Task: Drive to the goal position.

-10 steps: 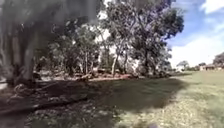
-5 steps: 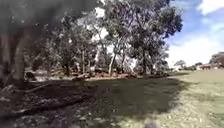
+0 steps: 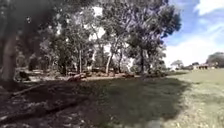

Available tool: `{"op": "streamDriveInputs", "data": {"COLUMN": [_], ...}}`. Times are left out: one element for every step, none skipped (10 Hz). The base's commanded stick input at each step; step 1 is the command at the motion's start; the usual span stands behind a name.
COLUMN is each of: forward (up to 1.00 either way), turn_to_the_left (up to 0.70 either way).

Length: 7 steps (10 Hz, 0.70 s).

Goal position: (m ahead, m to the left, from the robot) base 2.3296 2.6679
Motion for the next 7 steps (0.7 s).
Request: {"op": "streamDriveInputs", "data": {"forward": [0.50, 0.50, 0.50, 0.50, 0.50, 0.50, 0.50], "turn_to_the_left": [0.00, 0.00, 0.00, 0.00, 0.00, 0.00, 0.00]}}
